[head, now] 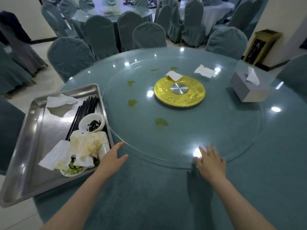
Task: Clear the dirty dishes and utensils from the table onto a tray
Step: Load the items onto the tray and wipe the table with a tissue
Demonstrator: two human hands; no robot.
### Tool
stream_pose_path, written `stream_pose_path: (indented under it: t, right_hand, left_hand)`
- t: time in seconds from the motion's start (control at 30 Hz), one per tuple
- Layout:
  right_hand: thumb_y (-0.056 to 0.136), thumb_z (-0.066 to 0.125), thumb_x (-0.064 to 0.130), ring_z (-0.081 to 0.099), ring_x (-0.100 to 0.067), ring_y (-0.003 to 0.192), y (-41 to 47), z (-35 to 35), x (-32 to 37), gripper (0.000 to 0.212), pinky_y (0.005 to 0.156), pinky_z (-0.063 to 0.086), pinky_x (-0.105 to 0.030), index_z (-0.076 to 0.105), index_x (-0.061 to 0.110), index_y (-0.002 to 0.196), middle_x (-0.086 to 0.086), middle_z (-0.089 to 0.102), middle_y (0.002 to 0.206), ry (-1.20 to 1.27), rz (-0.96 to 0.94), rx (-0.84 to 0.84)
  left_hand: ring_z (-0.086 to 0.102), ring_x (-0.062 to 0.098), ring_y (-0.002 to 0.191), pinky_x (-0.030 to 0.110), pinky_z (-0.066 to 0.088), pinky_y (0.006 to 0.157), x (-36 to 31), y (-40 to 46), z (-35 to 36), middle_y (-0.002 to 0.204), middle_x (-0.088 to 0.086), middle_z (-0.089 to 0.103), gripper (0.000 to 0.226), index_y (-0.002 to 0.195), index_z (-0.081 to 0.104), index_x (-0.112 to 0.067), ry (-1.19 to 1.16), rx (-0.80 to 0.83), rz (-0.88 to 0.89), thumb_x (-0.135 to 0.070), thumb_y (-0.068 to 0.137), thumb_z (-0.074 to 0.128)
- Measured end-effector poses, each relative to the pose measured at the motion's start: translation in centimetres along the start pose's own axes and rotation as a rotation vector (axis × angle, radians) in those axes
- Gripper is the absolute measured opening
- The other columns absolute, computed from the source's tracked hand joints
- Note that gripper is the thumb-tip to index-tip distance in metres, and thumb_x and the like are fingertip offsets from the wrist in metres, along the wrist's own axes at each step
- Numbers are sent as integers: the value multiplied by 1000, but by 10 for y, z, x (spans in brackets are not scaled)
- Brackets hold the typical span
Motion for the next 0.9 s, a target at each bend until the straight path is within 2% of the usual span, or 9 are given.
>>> stream_pose_path:
  t: [0.07,0.13,0.3,0.37,0.43,0.53,0.6,0.77,0.9]
  right_hand:
    - [98,26,53,-2,-24,148,-5,7,-23,59,114,10,-57,10,34,151,6,-2,161,-29,75,52]
    - [96,28,55,-1,-26,148,-17,18,-17,64,114,9,-57,3,36,151,9,-6,161,-60,28,94]
    - [93,32,57,20,-19,143,-17,9,18,53,110,20,-47,26,43,144,16,16,158,-21,-147,51]
    - [95,33,54,13,-17,146,-15,3,5,54,112,19,-47,26,37,147,11,14,159,11,-92,7]
    - [97,31,50,0,-17,148,-16,5,-13,57,115,11,-52,19,32,150,8,6,161,13,1,25]
    - [98,35,49,-4,-13,148,-27,15,-12,59,115,0,-55,14,36,151,14,2,160,29,-113,129]
    - [97,37,48,-1,-10,148,-30,17,-9,57,116,0,-51,18,37,150,15,5,160,49,-169,100]
    - [97,39,44,-1,-19,148,-32,5,-39,64,117,11,-46,12,26,153,3,-3,161,89,46,-50]
    - [97,42,39,-6,-20,148,-30,-12,-58,66,117,8,-46,10,24,153,2,-8,161,111,99,-125]
  left_hand:
    - [41,13,134,29,31,111,1,3,7,146,-3,44,59,144,38,-20,3,10,-2,-19,90,62]
    - [42,13,133,27,30,110,0,4,15,146,-2,45,59,144,39,-19,-3,31,1,-17,90,62]
    - [42,13,134,20,27,106,-11,7,40,146,-1,46,60,144,40,-21,30,85,35,-18,89,64]
    - [42,13,134,21,27,106,-16,7,48,145,-1,46,60,144,40,-22,28,112,51,-18,89,63]
    - [41,13,134,23,28,108,-20,7,53,145,-1,46,59,144,40,-23,21,128,54,-18,89,62]
    - [41,13,134,24,28,109,-22,8,58,145,-2,46,59,144,40,-21,28,139,62,-18,90,62]
    - [42,13,134,23,28,107,-24,8,61,145,-1,47,58,144,40,-21,31,144,67,-17,90,62]
    - [43,14,133,23,28,106,-28,8,65,144,0,47,58,143,40,-23,33,162,84,-17,90,62]
    - [41,13,134,21,27,106,-34,12,66,146,-1,45,58,144,40,-21,33,172,106,-16,91,61]
Point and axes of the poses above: each hand's wrist, its own y-axis towards the middle knuckle, its own z-axis out of the palm, x = y × z, the point moved 4 cm from there along y, towards the middle knuckle
